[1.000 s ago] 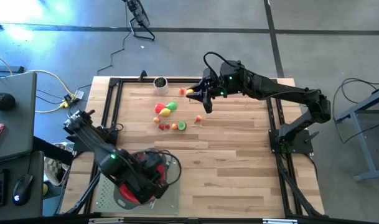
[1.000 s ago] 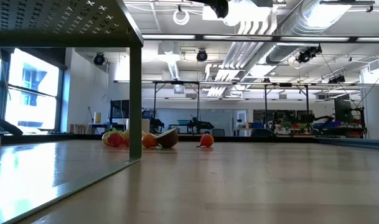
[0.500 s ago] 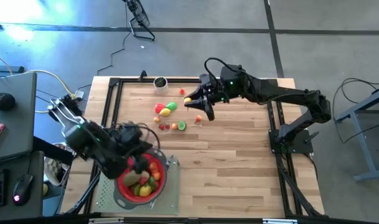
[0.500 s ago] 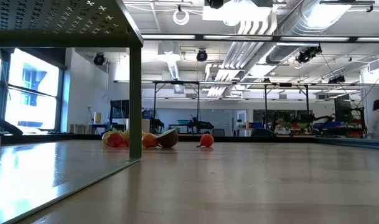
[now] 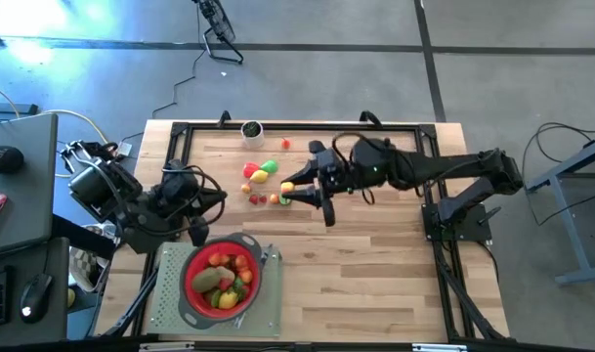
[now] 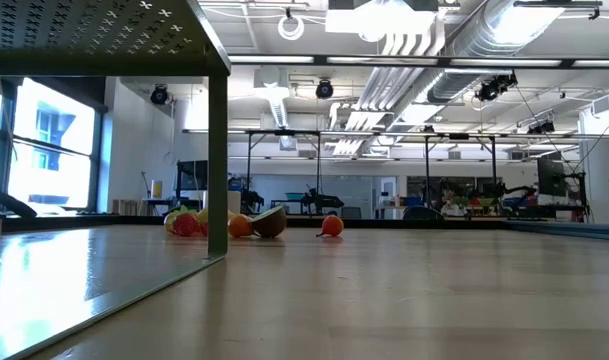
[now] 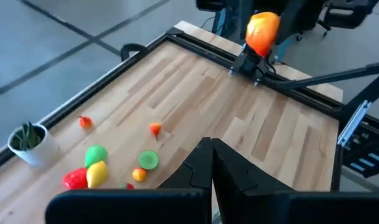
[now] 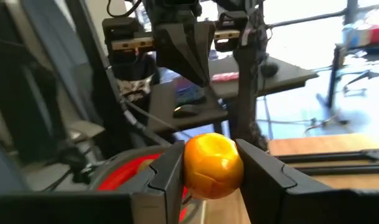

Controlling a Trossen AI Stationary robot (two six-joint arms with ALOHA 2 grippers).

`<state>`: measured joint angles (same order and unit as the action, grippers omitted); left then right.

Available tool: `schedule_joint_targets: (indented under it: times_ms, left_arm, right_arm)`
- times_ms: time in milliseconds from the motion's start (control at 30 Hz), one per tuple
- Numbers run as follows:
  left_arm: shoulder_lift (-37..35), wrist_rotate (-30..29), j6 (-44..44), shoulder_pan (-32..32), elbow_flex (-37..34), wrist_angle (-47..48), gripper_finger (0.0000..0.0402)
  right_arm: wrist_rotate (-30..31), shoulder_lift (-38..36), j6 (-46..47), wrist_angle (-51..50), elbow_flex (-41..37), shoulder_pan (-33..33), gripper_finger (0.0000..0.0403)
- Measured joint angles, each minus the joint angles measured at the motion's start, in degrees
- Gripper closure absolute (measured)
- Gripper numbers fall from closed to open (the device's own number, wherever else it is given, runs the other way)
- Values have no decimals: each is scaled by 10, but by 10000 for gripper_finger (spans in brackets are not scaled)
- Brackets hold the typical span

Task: Pick & Place Fruit
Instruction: Put the pear into the red strainer bowl on the shelf

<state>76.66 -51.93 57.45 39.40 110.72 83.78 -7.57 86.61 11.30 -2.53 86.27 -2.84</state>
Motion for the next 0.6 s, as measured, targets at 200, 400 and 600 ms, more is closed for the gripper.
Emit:
schedule_joint_targets:
  times_ms: [200, 400, 600]
  left_arm:
    - [7, -29, -59, 0, 0, -3, 401]
    - [7, -42, -48, 0, -12, -20, 401]
    - [-8, -41, 48, 0, -124, -71, 401]
  right_arm:
    - [123, 0, -28, 12, 0, -51, 285]
    - [171, 0, -36, 12, 0, -80, 280]
    - [181, 0, -51, 10, 0, -91, 286]
